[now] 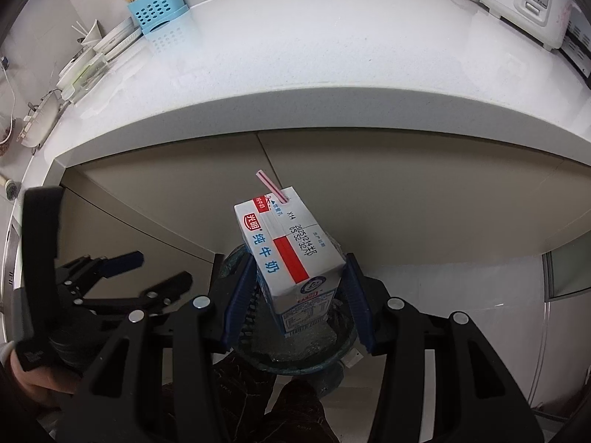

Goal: Collect trash

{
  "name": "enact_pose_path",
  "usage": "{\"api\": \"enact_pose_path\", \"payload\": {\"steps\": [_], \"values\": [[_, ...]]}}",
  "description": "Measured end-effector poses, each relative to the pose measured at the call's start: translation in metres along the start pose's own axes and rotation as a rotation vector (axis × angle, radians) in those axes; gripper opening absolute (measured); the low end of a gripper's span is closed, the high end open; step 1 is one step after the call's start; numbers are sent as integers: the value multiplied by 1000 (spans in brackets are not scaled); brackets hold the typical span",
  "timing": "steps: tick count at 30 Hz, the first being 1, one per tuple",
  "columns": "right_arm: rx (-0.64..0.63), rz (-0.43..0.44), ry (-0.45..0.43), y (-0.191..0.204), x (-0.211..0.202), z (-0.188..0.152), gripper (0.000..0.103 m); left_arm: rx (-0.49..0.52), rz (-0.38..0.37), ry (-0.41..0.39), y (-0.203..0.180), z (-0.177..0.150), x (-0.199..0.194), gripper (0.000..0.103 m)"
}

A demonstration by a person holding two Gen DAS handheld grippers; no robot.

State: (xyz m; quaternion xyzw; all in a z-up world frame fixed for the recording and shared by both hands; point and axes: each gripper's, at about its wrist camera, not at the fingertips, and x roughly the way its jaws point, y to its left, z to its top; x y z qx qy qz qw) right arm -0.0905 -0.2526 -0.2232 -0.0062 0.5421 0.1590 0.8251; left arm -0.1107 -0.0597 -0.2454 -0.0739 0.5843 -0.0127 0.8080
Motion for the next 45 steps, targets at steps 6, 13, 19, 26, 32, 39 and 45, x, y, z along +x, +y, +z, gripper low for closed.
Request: {"api": "enact_pose_path", "payload": {"steps": [6,13,19,26,32,39,45], "values": [[-20,8,30,12,17,-4,46,-17,6,-74,20,-6,-22,95],[-54,7,66,26,34,-10,46,-33,3,-67,32,-6,-25,97],[-61,3,84,33,43,-13,46,-50,9,-60,42,-7,-25,97],[-71,6,91,39,46,-9,48,-59,10,-55,46,-7,-24,97],[-66,-23,63,36,34,-6,66,-47,7,-72,42,-5,-28,97],[6,-53,40,23,9,3,89,-55,-23,-86,37,-2,-38,97],[19,-73,-11,24,-24,15,95,-48,-44,-121,31,7,-67,97]]}}
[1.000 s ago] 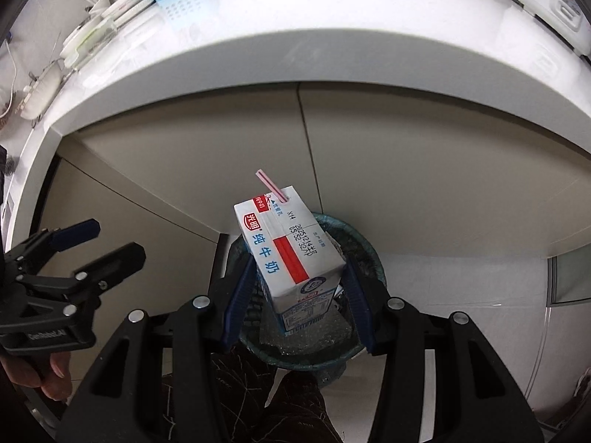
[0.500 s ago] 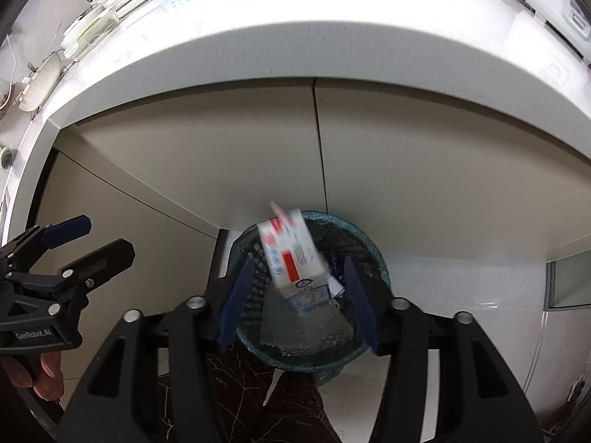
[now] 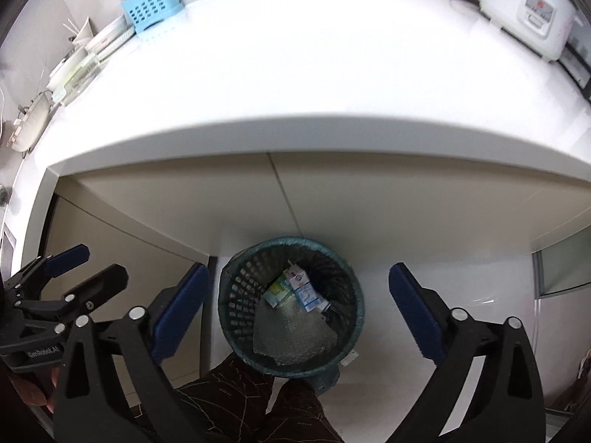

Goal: Collect trash

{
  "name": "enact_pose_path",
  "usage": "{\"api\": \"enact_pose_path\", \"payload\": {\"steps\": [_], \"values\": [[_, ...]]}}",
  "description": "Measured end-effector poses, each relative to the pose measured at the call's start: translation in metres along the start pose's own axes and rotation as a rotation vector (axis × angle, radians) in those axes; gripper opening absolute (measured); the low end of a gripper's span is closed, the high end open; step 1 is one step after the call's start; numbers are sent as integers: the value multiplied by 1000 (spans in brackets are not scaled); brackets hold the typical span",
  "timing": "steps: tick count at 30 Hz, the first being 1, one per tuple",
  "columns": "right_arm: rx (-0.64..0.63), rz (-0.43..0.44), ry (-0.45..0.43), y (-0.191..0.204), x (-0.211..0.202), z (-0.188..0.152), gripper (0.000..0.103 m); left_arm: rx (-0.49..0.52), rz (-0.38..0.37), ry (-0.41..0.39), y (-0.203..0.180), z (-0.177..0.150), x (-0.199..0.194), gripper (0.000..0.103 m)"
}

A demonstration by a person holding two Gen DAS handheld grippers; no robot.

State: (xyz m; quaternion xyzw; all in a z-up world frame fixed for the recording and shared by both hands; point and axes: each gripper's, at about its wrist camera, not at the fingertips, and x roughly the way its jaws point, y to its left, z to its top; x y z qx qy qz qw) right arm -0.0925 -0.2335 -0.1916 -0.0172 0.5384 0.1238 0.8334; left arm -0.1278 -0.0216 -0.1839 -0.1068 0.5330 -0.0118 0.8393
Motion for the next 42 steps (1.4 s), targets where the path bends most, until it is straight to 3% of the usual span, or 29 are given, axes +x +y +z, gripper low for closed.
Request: {"api": "enact_pose_path", "payload": {"steps": [20,42], "values": [[-5,-57,-114,-8,-120,0,95,17,52,-50,-34,16,-101,97],[7,-89,-93,-10,-122,-12,95,37,94,-27,-41,3,-103,97]]}}
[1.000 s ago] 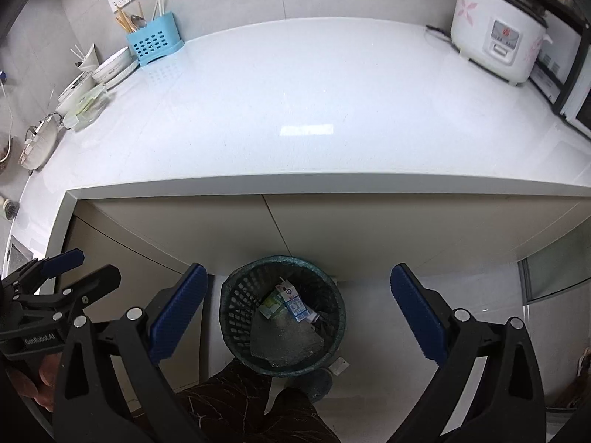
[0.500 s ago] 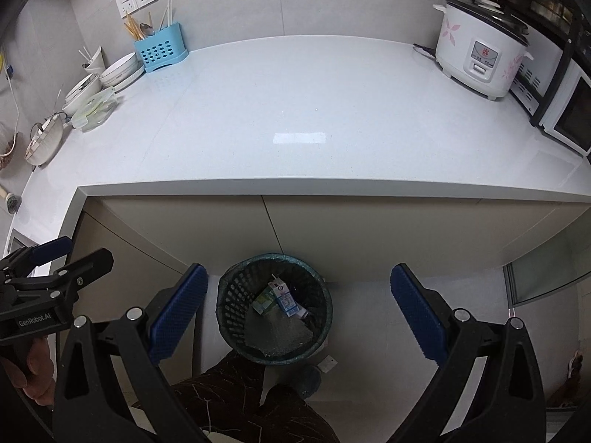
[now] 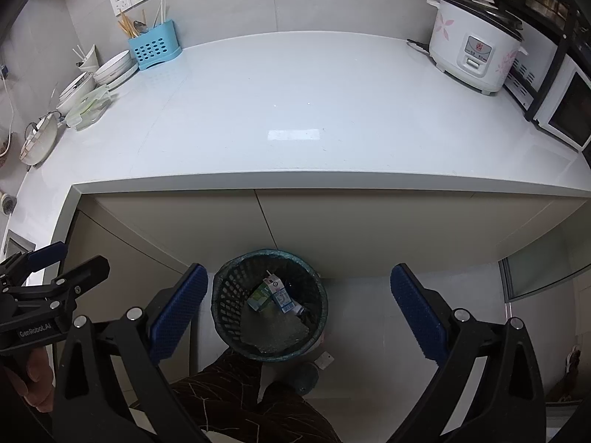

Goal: Collect trash

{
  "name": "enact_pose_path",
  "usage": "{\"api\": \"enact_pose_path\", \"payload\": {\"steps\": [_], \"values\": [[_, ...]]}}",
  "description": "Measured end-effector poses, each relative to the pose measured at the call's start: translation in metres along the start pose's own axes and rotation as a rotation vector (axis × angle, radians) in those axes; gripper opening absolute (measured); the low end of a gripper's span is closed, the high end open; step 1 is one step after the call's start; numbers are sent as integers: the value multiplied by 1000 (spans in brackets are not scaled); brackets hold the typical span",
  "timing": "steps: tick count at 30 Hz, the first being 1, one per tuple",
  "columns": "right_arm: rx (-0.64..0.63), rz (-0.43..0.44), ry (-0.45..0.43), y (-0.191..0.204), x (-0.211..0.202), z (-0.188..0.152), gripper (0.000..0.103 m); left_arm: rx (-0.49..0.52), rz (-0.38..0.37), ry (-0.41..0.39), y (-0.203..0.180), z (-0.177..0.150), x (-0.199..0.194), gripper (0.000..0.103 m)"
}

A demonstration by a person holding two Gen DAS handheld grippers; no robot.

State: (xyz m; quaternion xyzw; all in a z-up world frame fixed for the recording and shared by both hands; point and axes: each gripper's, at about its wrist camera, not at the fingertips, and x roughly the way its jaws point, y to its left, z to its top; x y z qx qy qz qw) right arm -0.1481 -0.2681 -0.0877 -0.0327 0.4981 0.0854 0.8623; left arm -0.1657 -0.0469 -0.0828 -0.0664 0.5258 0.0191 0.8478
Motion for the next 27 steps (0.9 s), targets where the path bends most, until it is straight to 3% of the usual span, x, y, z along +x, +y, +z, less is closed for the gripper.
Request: {"api": "enact_pose_path", "payload": {"steps": [27], "values": [[4,18,-4,-4,-2,0,95,15,-19,-6,-8,0,0,97]]}}
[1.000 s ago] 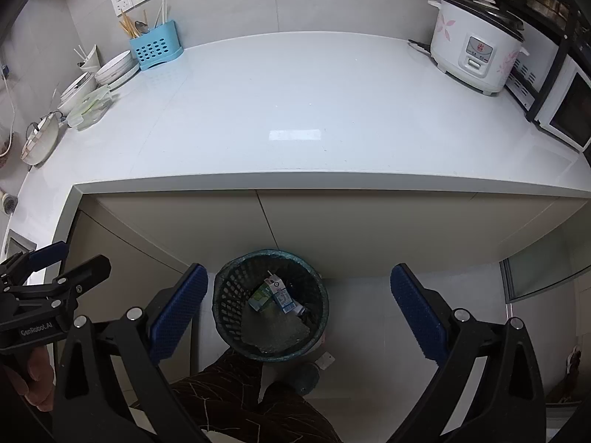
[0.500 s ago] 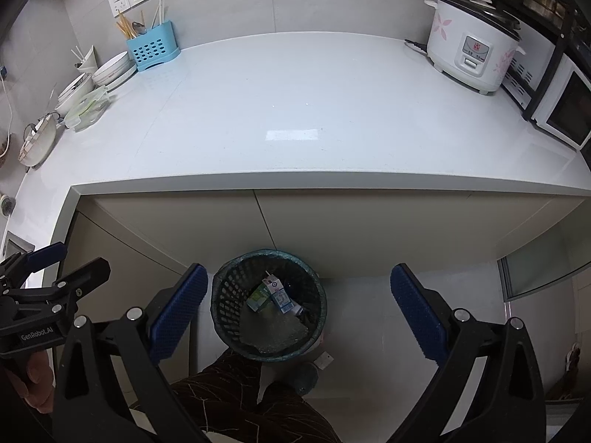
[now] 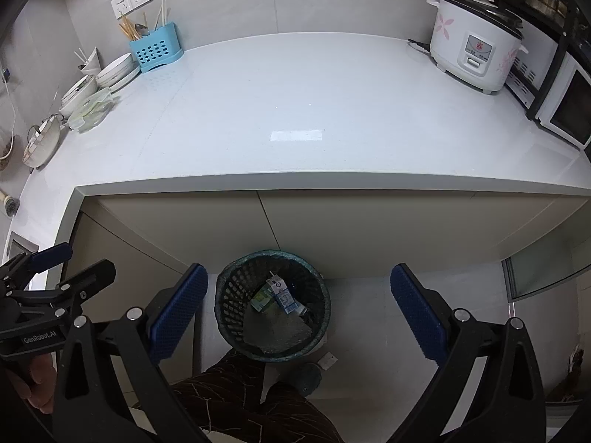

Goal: Collect trash

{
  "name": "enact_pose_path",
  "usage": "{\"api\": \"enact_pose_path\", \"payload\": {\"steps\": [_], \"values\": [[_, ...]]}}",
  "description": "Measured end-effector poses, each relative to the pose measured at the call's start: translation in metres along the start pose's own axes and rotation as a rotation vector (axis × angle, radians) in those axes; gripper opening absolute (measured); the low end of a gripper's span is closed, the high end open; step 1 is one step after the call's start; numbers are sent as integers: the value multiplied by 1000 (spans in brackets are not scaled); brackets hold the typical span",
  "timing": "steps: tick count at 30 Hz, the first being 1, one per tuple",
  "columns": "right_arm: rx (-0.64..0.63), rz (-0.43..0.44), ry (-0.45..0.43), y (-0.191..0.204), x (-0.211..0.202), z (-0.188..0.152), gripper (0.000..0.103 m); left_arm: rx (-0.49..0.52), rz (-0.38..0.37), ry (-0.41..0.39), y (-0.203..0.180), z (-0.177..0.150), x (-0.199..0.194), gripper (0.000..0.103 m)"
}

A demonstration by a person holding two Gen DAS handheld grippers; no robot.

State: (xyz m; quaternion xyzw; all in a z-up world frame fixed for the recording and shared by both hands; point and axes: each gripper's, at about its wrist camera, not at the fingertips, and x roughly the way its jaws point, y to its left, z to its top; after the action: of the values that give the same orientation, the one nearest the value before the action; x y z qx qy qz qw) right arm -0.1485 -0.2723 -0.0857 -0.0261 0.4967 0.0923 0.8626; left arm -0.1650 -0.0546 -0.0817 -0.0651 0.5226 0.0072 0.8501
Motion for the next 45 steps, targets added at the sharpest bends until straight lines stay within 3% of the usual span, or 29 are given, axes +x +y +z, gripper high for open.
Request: {"api": "enact_pose_path", "payload": {"steps": [12,45], "values": [[0,6,-3,0,-1,-1,95,-1,-34,-13,-4,-1,-3,97],[-5,5,-4,-4,-2,2,95,-3,-7,-19,-4,0,-2,97]]}}
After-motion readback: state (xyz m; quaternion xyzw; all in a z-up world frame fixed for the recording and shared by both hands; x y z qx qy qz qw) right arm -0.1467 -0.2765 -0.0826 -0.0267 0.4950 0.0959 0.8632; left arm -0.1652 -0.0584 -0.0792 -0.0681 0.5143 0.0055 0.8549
